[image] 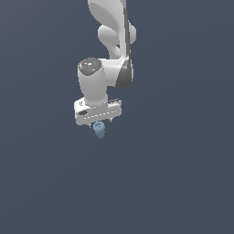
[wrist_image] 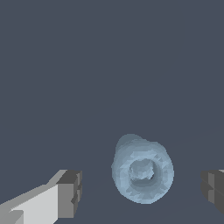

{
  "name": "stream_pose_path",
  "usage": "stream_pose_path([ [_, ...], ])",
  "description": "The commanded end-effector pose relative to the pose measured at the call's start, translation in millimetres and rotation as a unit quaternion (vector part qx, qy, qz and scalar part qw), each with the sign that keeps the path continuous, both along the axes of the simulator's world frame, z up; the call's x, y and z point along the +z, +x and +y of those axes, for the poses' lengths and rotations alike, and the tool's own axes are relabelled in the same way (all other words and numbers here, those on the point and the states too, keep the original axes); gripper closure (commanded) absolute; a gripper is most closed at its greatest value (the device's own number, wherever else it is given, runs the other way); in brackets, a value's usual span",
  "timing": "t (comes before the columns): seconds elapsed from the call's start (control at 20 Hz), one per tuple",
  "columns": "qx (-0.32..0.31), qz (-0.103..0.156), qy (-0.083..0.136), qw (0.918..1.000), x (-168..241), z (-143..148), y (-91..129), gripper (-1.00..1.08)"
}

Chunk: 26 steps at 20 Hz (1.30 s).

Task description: Pick up the object and move it to a goal position.

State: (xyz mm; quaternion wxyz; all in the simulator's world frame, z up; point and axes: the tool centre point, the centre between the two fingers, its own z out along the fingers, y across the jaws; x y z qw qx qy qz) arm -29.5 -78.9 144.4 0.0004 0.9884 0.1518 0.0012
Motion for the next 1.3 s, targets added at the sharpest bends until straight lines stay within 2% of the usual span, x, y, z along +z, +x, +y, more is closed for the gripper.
stream_pose_path([
  [0.0, 0.015, 0.000, 0.000, 0.9999, -4, -6, -3, -0.92],
  [0.7, 0.038, 0.001, 0.000, 0.9993, -13, -15, -9, -0.92],
  [1.25, 0.040, 0.001, 0.000, 0.9992, -56, -15, -11, -0.92],
])
